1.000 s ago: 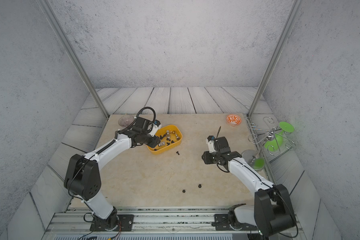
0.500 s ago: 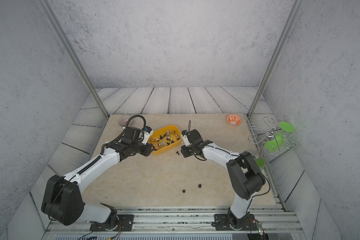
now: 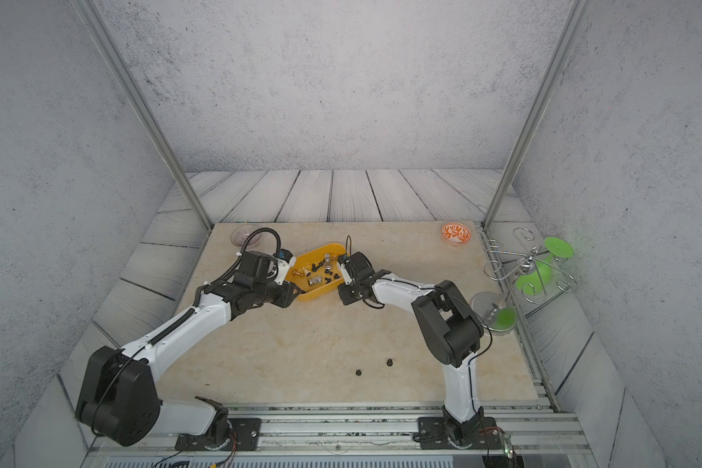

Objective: Put the chess pieces into the storage box
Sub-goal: Pick up the chess piece at the center of the board.

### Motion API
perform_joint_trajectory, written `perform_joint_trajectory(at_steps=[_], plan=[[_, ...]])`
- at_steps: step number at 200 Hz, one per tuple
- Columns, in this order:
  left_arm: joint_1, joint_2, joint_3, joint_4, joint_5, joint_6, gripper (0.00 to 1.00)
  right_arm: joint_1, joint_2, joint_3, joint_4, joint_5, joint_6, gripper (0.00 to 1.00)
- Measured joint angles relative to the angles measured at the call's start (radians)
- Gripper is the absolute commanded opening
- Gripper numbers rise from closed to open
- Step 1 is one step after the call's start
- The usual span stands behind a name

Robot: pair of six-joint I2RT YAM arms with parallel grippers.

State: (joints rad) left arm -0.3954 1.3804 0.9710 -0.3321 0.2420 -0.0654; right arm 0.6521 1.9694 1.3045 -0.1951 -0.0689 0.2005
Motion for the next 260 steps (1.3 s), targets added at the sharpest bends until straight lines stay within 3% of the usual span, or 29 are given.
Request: perform_joint_trajectory(at_steps=[105, 260], plan=[[0.009, 0.000, -0.002, 0.000, 0.025, -0.003, 0.40, 0.009, 0.092, 0.039, 0.005, 0.045, -0.005, 0.34], [0.014, 0.000, -0.002, -0.002, 0.032, -0.003, 0.40, 0.011, 0.100, 0.047, 0.005, 0.072, -0.018, 0.21]])
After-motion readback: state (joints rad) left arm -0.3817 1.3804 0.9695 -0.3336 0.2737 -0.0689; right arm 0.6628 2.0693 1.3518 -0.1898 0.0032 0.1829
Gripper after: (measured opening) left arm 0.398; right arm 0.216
